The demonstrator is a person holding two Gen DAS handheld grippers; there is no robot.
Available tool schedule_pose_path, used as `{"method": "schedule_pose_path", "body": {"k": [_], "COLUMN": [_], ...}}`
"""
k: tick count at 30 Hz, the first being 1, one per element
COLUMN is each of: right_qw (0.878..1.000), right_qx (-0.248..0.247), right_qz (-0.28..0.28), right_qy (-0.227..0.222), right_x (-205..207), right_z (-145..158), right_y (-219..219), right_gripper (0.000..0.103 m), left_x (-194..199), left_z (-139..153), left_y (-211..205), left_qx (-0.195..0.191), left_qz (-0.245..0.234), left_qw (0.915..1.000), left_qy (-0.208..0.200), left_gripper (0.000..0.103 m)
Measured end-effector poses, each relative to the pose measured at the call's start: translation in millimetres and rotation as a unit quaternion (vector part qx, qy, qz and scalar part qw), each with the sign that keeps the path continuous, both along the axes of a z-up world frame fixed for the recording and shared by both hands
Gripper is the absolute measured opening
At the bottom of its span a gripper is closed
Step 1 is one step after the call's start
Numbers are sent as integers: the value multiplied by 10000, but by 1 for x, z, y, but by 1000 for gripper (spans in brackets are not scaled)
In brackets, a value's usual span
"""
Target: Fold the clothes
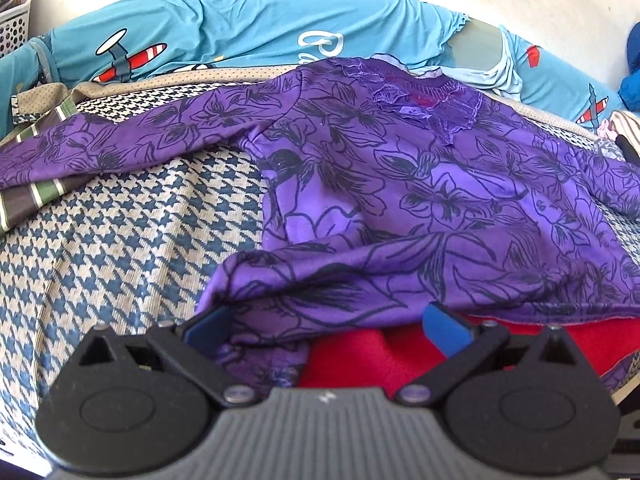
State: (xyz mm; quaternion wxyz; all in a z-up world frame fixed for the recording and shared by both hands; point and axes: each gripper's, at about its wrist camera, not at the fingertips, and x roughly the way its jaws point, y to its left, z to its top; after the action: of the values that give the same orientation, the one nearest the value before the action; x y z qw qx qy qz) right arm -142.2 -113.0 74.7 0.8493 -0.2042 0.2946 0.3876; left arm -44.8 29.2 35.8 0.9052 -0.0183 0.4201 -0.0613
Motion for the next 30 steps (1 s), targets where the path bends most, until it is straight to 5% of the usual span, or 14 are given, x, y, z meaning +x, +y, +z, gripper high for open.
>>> {"method": "schedule_pose_path", "body": {"k": [7, 23, 30], "right_qw": [9983, 9982, 9983], "right_qx": [-336, -407, -452], "right_qz": [-167, -78, 28], "right_qy": [-450, -441, -380], "right_x": [11, 22, 27], "right_z": [-15, -22, -28], "right_y": [20, 30, 33], "right_gripper": [3, 4, 26], "left_x": [6, 28, 32], "left_z": [1, 1, 0], "left_y": [-2, 3, 6], "left_qx": [45, -89, -95], "left_qz": [60, 371, 499], "left_qw": [10000, 9993, 9987], "left_qy": [-59, -57, -36], "left_gripper": [103, 103, 103]}}
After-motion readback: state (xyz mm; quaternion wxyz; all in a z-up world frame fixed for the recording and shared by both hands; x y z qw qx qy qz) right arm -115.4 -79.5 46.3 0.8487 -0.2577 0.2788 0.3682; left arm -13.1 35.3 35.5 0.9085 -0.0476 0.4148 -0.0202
